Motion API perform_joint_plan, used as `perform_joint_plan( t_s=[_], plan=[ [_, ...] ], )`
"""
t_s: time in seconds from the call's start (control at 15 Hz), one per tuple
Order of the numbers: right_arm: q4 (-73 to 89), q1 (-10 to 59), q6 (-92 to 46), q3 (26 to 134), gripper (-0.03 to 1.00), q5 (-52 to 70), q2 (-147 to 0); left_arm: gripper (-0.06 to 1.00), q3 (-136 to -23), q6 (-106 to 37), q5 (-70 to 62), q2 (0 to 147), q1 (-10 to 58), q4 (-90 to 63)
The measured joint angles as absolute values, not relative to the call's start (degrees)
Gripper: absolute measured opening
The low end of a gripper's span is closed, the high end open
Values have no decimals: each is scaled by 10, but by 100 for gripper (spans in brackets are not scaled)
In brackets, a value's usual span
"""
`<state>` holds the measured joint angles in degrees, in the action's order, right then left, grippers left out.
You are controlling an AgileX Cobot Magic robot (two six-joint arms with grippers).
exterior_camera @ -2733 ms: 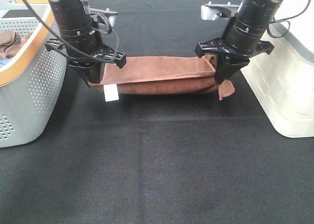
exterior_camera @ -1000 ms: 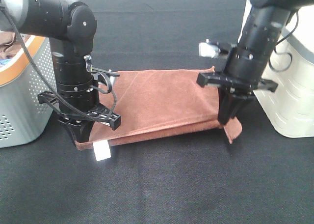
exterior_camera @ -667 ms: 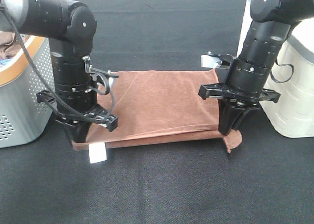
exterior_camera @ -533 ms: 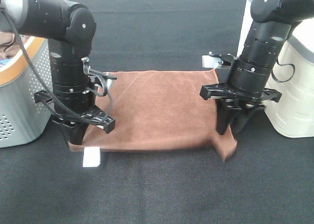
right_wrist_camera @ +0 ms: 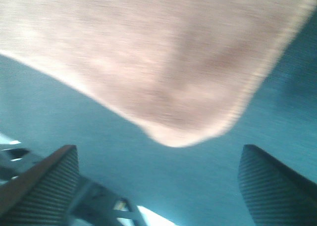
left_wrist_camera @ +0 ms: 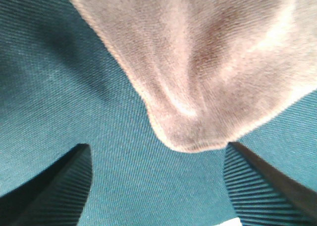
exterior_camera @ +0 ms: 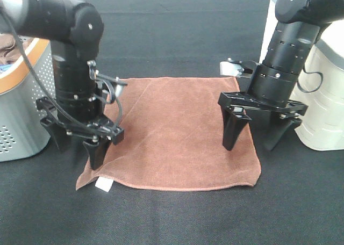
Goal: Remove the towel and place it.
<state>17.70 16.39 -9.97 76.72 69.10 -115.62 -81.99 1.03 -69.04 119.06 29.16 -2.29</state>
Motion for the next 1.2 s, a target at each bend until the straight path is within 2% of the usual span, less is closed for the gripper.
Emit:
perform_joint_plan(
  t_s=[0.4, 1.07, 1.2],
  plan=[
    [212, 164, -117, 767, 83, 694, -1097, 72, -820, 10, -690, 1062, 292, -25],
    [206, 163, -117, 764, 83, 696, -831, 72, -819, 72, -693, 796, 292, -26],
    [205, 163, -117, 744, 83, 697, -752, 72, -785, 88, -694, 714, 292, -27]
  ],
)
